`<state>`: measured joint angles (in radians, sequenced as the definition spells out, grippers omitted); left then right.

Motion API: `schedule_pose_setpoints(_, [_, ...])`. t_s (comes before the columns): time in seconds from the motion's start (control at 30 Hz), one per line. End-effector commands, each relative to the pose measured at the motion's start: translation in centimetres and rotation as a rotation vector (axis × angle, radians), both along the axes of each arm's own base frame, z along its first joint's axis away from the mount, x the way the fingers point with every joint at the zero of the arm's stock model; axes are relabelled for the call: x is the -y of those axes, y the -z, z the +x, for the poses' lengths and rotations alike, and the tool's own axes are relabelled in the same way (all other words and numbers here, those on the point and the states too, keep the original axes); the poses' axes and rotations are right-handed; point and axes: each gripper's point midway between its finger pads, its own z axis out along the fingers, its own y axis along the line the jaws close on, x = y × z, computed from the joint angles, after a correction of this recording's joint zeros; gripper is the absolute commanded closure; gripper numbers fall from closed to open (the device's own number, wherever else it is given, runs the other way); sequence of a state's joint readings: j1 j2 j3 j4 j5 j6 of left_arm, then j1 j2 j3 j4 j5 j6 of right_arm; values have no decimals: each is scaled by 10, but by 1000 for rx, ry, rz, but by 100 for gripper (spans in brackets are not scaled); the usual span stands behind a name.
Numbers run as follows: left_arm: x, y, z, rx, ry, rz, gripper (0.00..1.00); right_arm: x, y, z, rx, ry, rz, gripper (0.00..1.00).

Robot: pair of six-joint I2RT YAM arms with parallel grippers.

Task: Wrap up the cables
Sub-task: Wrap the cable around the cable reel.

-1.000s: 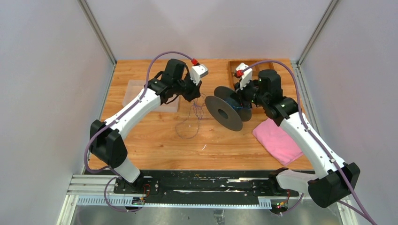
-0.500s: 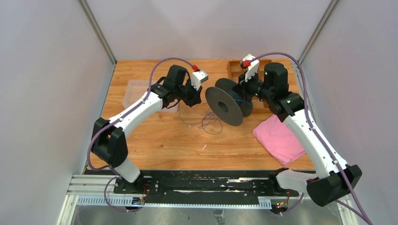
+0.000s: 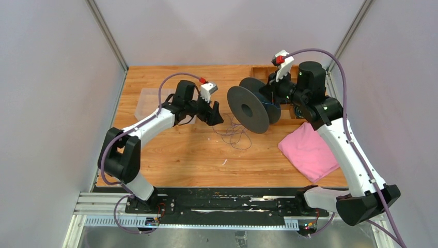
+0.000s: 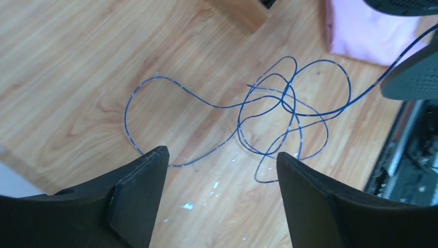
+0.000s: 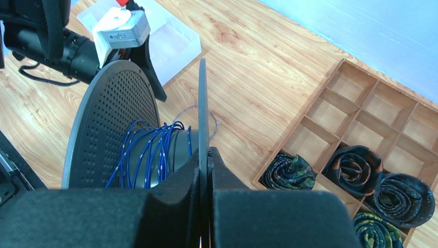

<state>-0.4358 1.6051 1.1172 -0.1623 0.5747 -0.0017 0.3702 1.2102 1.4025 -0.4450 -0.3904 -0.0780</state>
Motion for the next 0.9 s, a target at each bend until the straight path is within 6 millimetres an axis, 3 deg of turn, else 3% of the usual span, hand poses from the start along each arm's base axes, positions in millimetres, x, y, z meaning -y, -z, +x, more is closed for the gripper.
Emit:
schedule_pose_setpoints(0.0, [22, -35, -7, 75, 82, -178, 14, -2, -34, 1, 53, 4, 65, 99])
schedule_pose_setpoints(0.27, [38, -46, -8, 171, 134, -345, 9, -4, -46, 1, 41, 6, 96, 99])
schedule_pose_setpoints(0.53, [61, -32, -14, 163, 156, -471, 12, -5, -51, 5, 29, 15, 111, 99])
schedule_pose_setpoints(0.6, [68, -36, -16, 191, 160, -517, 13, -6, -50, 6, 26, 16, 110, 99])
schedule_pose_setpoints(0.73, [78, -25, -10, 164, 124, -537, 30, -5, -46, 8, 21, 23, 103, 99])
schedule_pose_setpoints(0.87, [88, -9, -20, 130, 146, -517, 50, -3, -49, 11, 30, 37, 100, 99])
